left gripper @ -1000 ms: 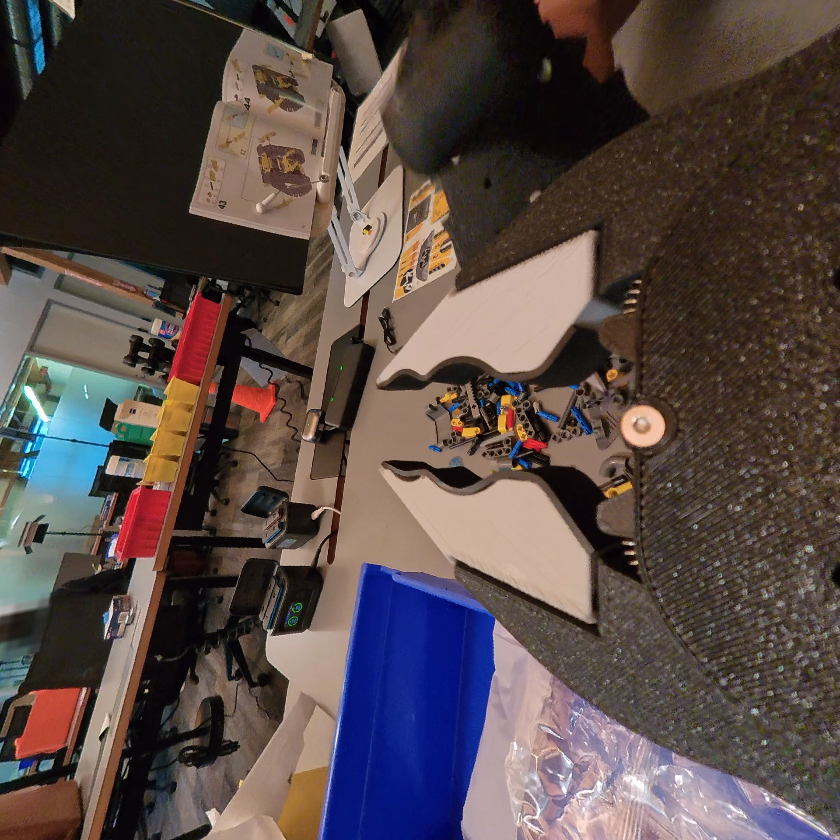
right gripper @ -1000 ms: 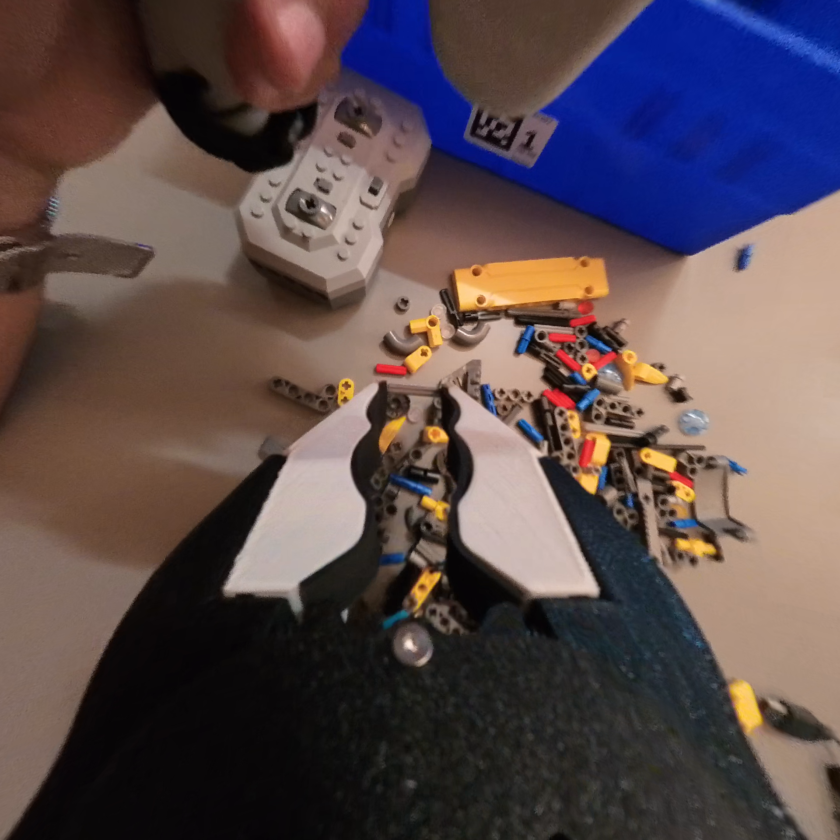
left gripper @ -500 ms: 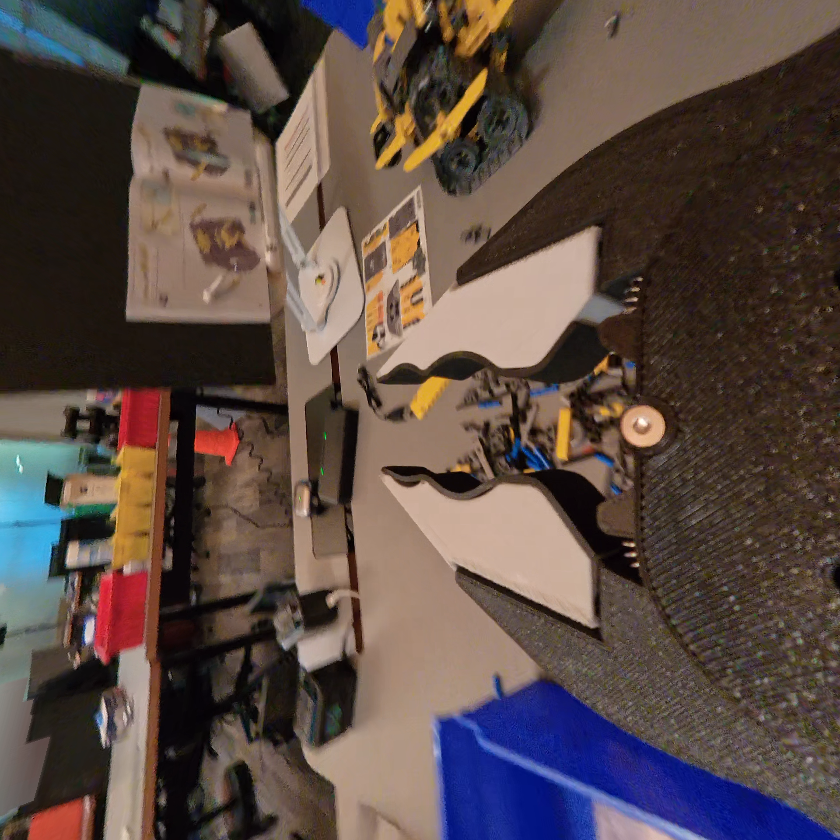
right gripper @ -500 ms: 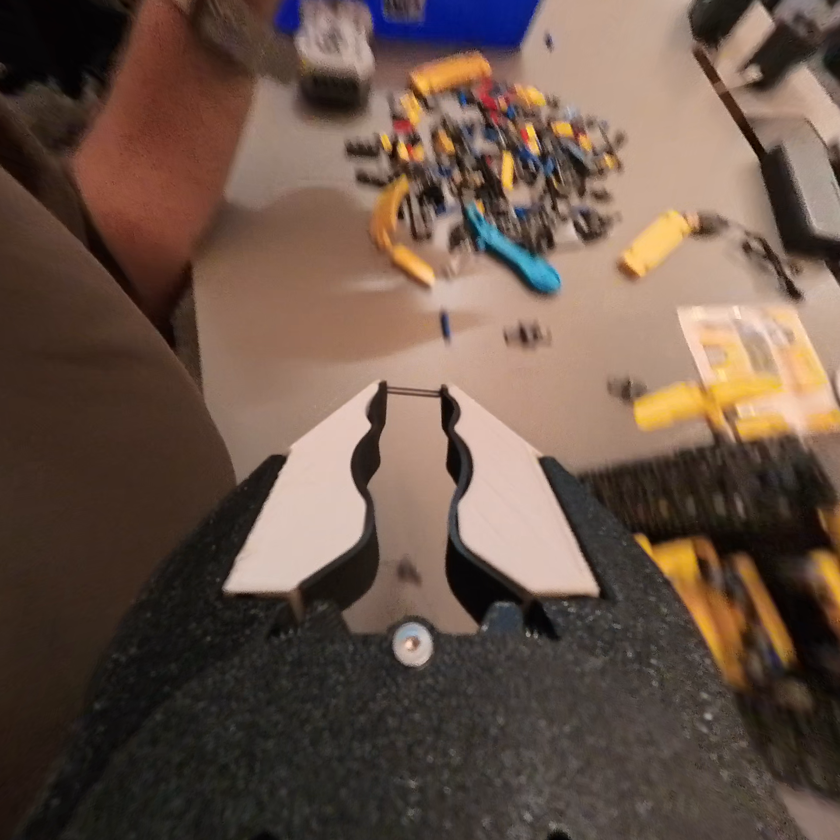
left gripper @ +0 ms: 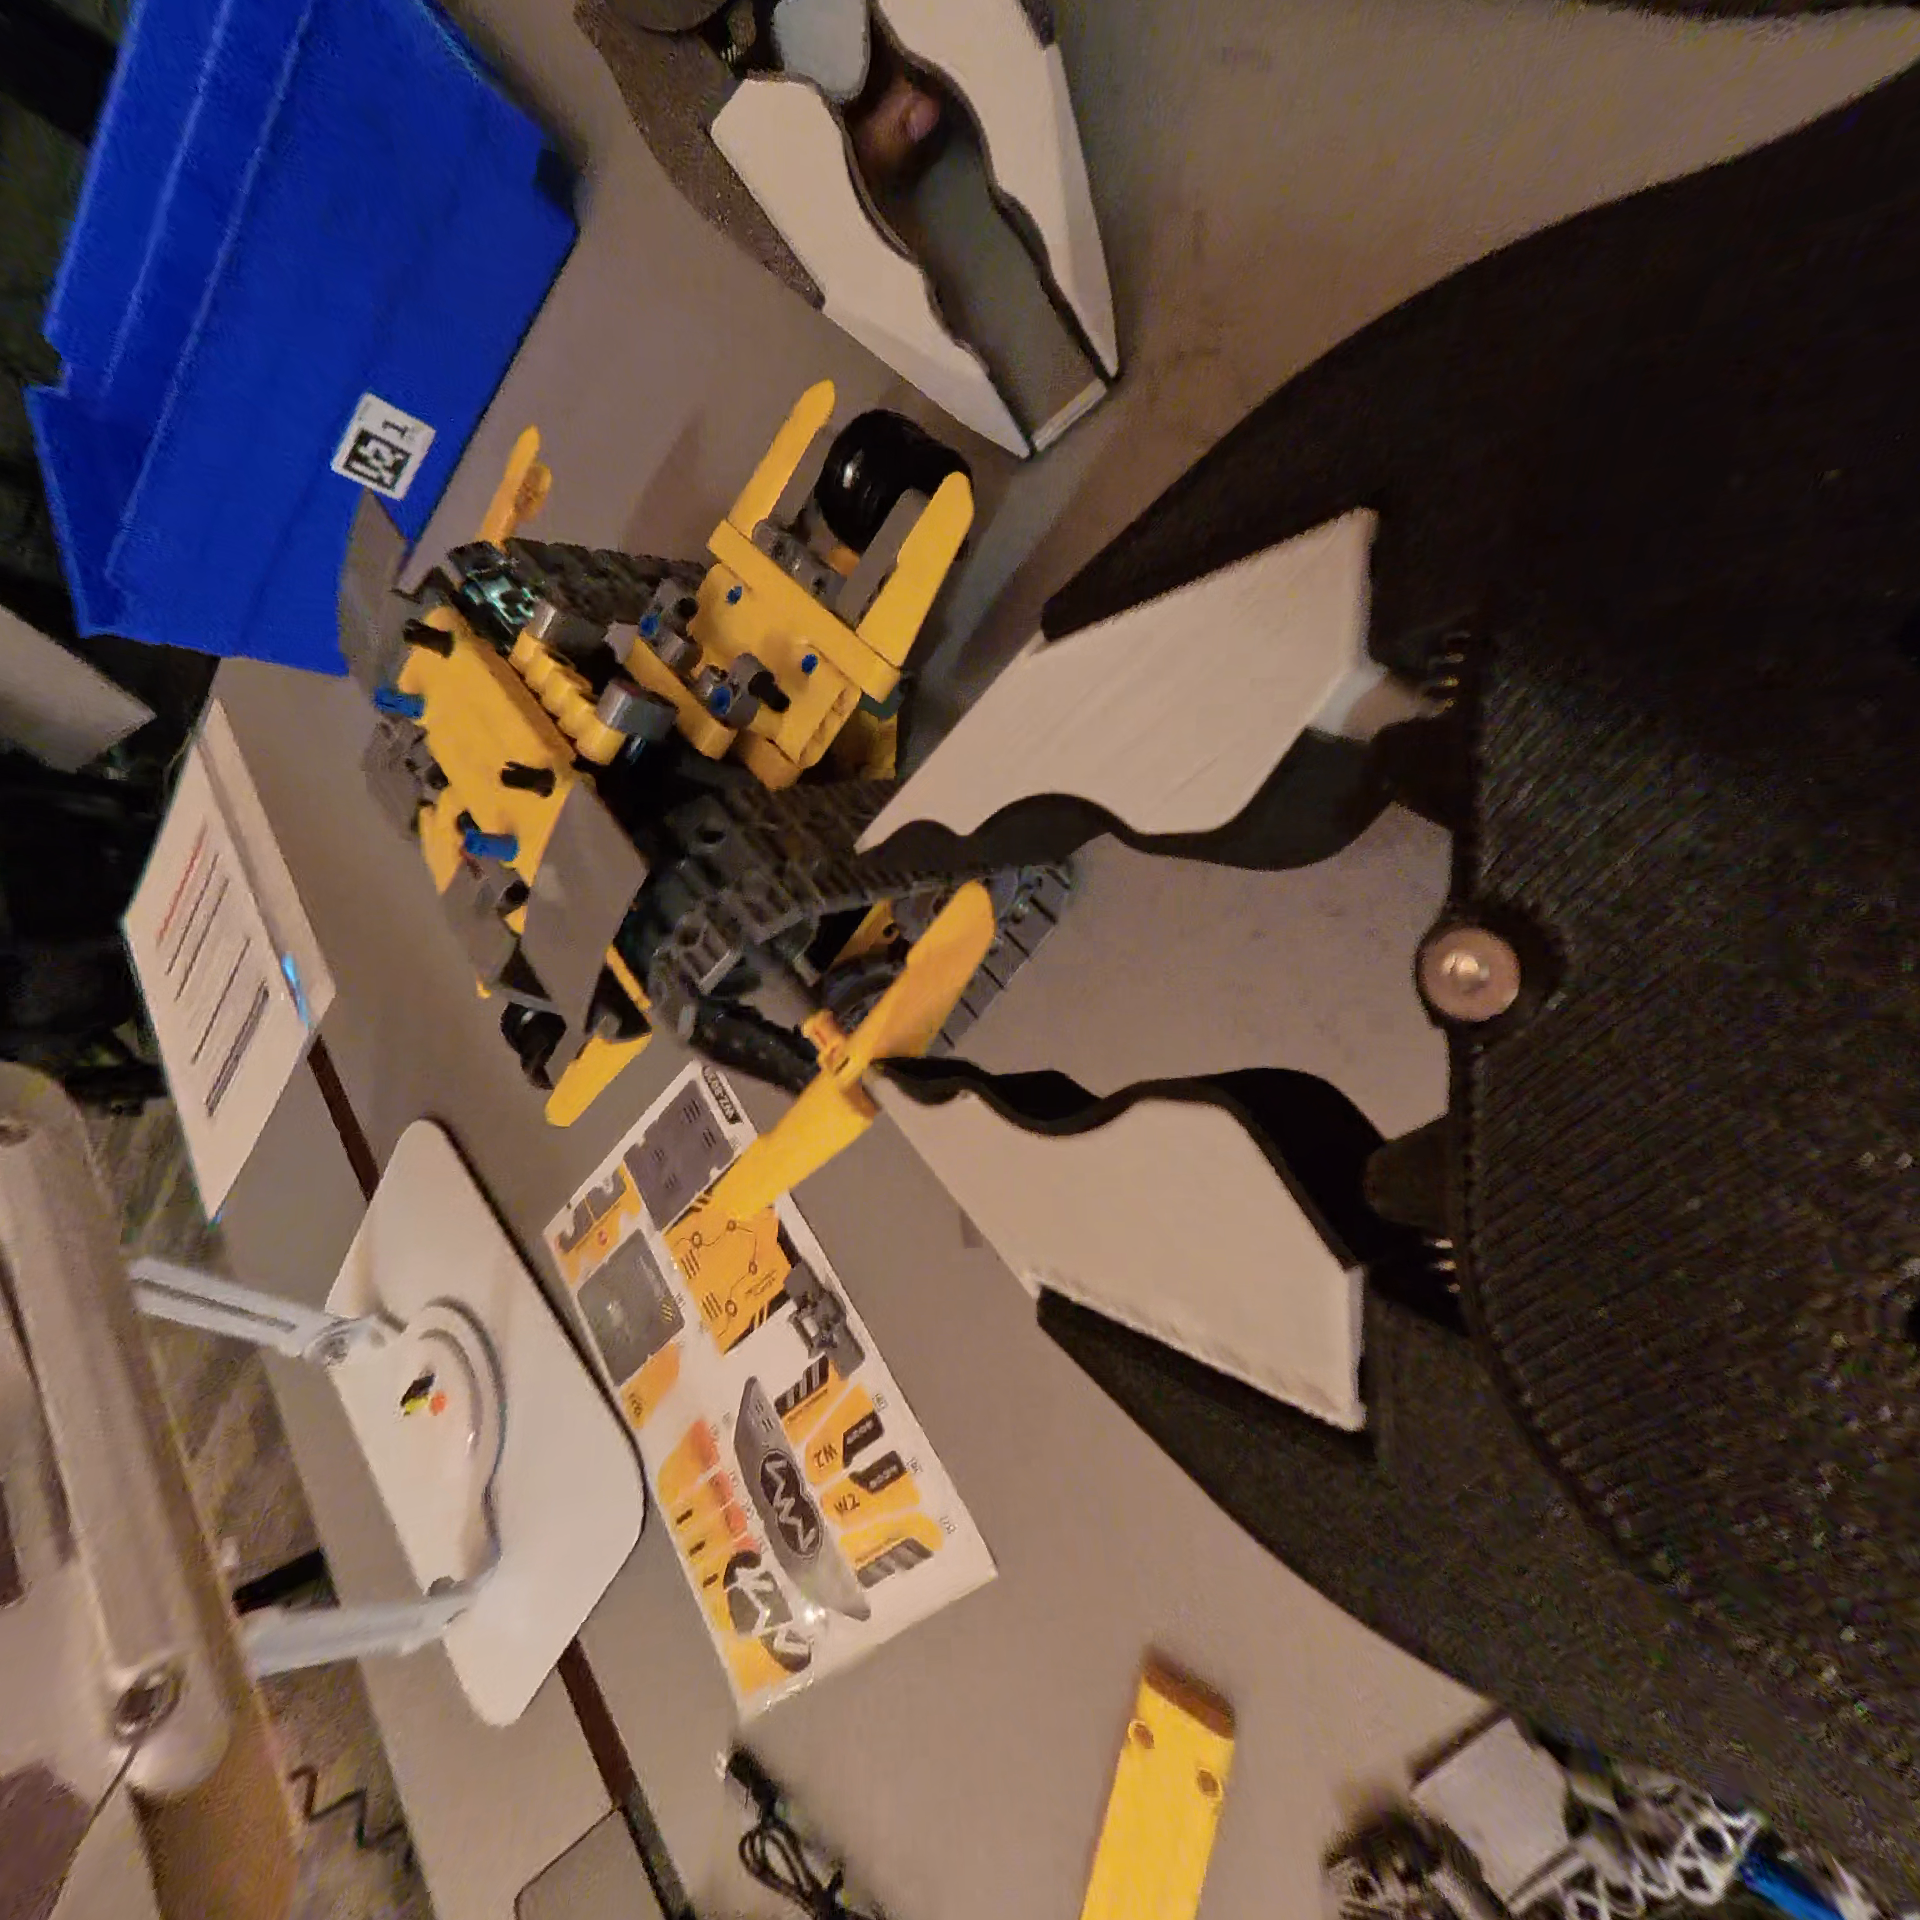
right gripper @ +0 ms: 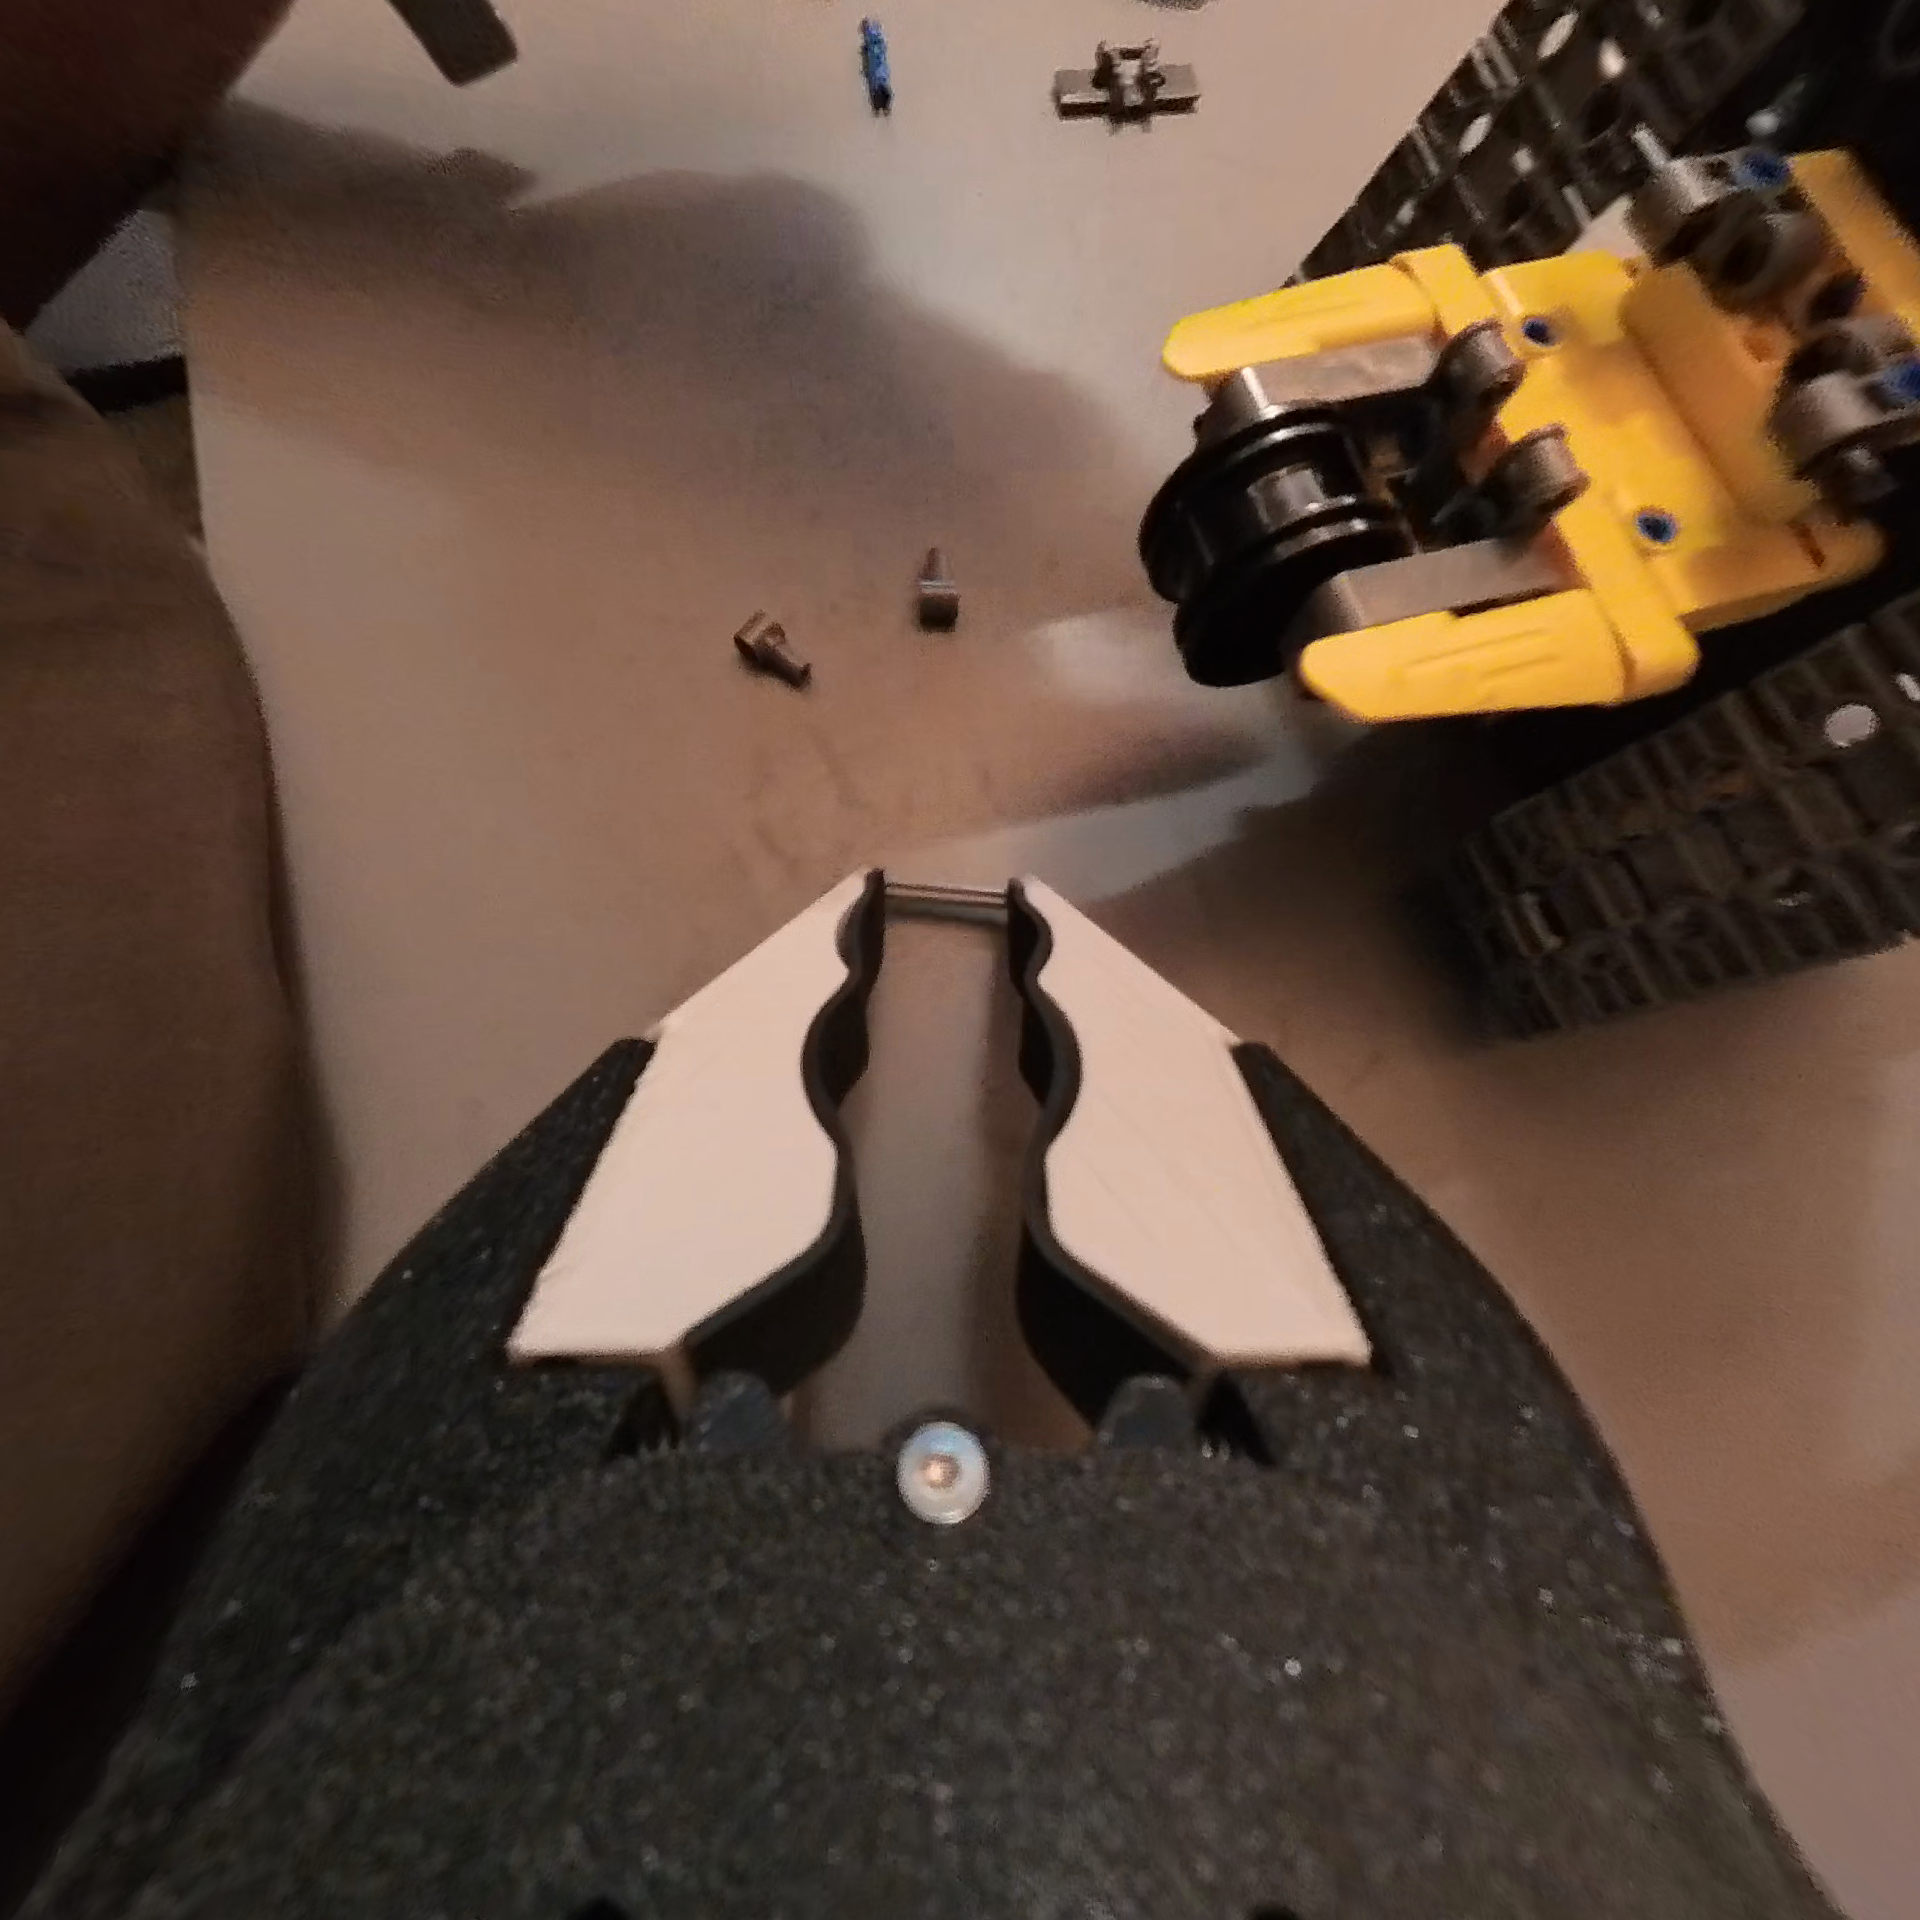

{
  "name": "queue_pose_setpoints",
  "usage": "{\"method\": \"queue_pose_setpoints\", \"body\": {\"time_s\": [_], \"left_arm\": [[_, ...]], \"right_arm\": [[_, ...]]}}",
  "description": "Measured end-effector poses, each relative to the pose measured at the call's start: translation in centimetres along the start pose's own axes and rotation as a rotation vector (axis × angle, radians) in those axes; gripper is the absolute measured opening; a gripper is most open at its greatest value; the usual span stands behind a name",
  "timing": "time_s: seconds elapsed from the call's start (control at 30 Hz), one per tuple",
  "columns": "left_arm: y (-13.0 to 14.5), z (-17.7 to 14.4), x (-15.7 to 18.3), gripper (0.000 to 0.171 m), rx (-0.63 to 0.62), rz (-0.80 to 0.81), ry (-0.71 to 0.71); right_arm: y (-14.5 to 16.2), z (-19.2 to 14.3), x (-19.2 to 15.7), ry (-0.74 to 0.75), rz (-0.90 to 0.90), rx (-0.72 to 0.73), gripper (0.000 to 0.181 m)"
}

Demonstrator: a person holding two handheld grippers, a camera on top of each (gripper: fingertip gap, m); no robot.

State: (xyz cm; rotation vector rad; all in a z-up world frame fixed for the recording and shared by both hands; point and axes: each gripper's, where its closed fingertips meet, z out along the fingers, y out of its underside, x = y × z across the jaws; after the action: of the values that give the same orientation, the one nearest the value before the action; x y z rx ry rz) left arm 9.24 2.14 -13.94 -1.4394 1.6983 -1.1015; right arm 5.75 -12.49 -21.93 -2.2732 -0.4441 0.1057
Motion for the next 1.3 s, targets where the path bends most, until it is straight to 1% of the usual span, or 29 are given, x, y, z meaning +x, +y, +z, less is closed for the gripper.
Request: {"method": "queue_pose_setpoints", "body": {"time_s": [0.07, 0.13, 0.2, 0.27, 0.33, 0.43, 0.5, 0.57, 0.6, 0.63, 0.7, 0.83, 0.93, 1.07, 1.2, 1.3], "left_arm": [[-0.4, 0.1, -0.5, 0.032, 0.038, 0.019, -0.040], [-1.4, -0.5, -1.4, 0.033, 0.088, 0.020, -0.075], [-2.5, -1.6, -2.3, 0.034, 0.162, 0.007, -0.100], [-2.9, -2.4, -3.1, 0.036, 0.223, -0.026, -0.103], [-2.4, -2.9, -3.7, 0.037, 0.253, -0.055, -0.108], [-1.0, -2.9, -4.1, 0.041, 0.216, -0.081, -0.106], [-0.5, -3.0, -4.4, 0.041, 0.189, -0.057, -0.138], [-0.4, -2.9, -4.7, 0.041, 0.177, -0.028, -0.168], [-0.3, -2.7, -4.7, 0.041, 0.167, -0.019, -0.173], [-0.1, -2.6, -4.6, 0.042, 0.156, -0.013, -0.177], [0.1, -2.4, -4.6, 0.042, 0.142, -0.008, -0.182], [0.1, -2.0, -4.3, 0.042, 0.142, -0.010, -0.168], [0.2, -1.8, -4.3, 0.042, 0.147, -0.023, -0.156], [0.2, -1.7, -4.0, 0.044, 0.151, -0.038, -0.140], [0.1, -1.8, -4.0, 0.044, 0.141, 0.002, -0.172], [0.6, -1.4, -4.3, 0.044, 0.110, 0.016, -0.196]], "right_arm": [[0.2, 0.2, -0.1, -0.017, -0.021, -0.013, 0.023], [0.0, 0.1, 0.1, -0.009, -0.038, 0.002, 0.024], [-0.1, -0.2, 0.3, -0.017, -0.033, 0.020, 0.032], [-0.8, -1.3, 0.9, -0.036, -0.023, 0.071, 0.033], [-2.0, -3.1, 1.9, -0.066, 0.001, 0.169, 0.033], [-3.4, -5.7, 3.5, -0.115, 0.004, 0.335, 0.028], [-3.6, -6.0, 3.9, -0.159, -0.006, 0.384, 0.027], [-3.6, -5.1, 3.5, -0.219, -0.034, 0.393, 0.025], [-3.3, -4.5, 2.9, -0.264, -0.037, 0.367, 0.022], [-2.9, -4.1, 2.4, -0.311, -0.040, 0.325, 0.024], [-2.3, -3.9, 1.9, -0.337, -0.046, 0.284, 0.026], [-2.6, -4.6, 2.6, -0.279, -0.034, 0.336, 0.025], [-1.9, -4.7, 3.7, -0.241, 0.012, 0.310, 0.030], [-0.7, -5.1, 5.7, -0.150, 0.037, 0.282, 0.030], [0.4, -5.2, 7.8, -0.057, 0.064, 0.243, 0.030], [0.7, -5.2, 8.7, -0.017, 0.086, 0.233, 0.030]]}}
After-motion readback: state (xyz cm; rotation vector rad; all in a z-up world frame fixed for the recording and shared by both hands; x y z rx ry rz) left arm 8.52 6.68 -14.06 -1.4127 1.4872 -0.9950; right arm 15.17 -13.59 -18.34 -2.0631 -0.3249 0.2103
